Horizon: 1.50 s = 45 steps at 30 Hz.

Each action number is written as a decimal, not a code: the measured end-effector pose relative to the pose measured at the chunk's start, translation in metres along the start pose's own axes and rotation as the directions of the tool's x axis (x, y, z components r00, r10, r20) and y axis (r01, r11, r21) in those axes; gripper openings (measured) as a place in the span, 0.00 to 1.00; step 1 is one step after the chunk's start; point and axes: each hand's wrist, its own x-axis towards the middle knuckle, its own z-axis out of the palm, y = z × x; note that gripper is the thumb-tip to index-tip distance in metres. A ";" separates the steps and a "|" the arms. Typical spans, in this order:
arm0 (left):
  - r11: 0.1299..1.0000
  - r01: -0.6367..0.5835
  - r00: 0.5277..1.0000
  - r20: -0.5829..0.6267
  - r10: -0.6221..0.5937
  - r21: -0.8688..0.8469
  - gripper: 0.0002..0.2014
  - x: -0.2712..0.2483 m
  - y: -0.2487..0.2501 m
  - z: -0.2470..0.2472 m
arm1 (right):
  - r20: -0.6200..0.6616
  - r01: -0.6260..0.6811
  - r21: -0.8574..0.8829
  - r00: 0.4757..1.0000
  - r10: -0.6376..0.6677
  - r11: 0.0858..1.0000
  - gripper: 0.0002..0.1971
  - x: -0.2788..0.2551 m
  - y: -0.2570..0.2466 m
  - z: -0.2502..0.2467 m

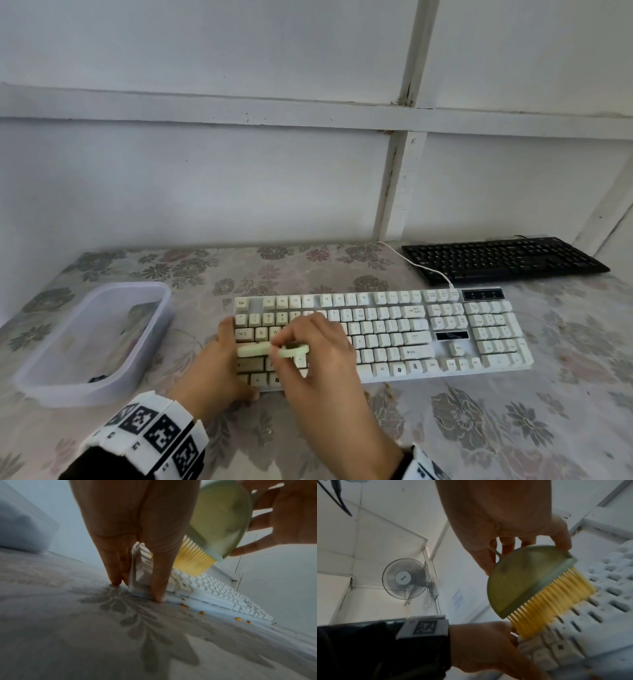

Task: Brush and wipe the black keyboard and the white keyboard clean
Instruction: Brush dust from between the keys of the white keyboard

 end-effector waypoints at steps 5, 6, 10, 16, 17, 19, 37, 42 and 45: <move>0.999 0.001 1.000 0.008 0.000 -0.033 0.50 -0.003 0.005 -0.004 | -0.129 -0.097 -0.132 0.988 0.080 0.986 0.10 -0.002 0.022 -0.029; 0.999 -0.004 1.000 0.011 0.005 -0.038 0.49 -0.003 0.005 -0.004 | -0.161 -0.075 -0.106 0.985 0.057 0.992 0.11 -0.002 0.023 -0.037; 0.999 0.026 0.999 0.040 -0.024 -0.035 0.49 -0.003 0.007 -0.004 | -0.084 -0.101 0.100 0.990 0.109 0.990 0.09 -0.001 0.028 -0.055; 1.000 0.018 0.999 0.041 -0.017 -0.026 0.51 -0.002 0.006 -0.005 | -0.181 -0.153 0.028 0.971 0.156 0.988 0.13 -0.008 0.063 -0.077; 1.000 0.015 0.999 0.041 -0.013 -0.027 0.51 -0.002 0.006 -0.006 | -0.221 -0.143 -0.028 0.966 0.133 0.989 0.15 -0.009 0.066 -0.079; 1.000 0.010 0.999 0.038 -0.009 -0.027 0.51 -0.002 0.006 -0.005 | -0.275 -0.106 -0.098 0.958 0.076 0.989 0.17 -0.008 0.063 -0.081; 0.999 0.021 0.999 0.037 -0.019 -0.038 0.52 -0.002 0.004 -0.005 | -0.152 -0.021 0.107 0.988 0.038 0.994 0.11 -0.008 0.045 -0.066; 0.999 0.032 0.999 0.030 -0.032 -0.011 0.51 -0.001 0.005 -0.005 | -0.180 -0.053 0.027 0.982 0.057 0.998 0.16 -0.011 0.058 -0.066; 0.999 0.045 0.999 0.030 -0.045 0.000 0.50 -0.002 0.004 -0.004 | -0.304 -0.073 -0.166 0.952 0.019 0.983 0.20 -0.010 0.068 -0.081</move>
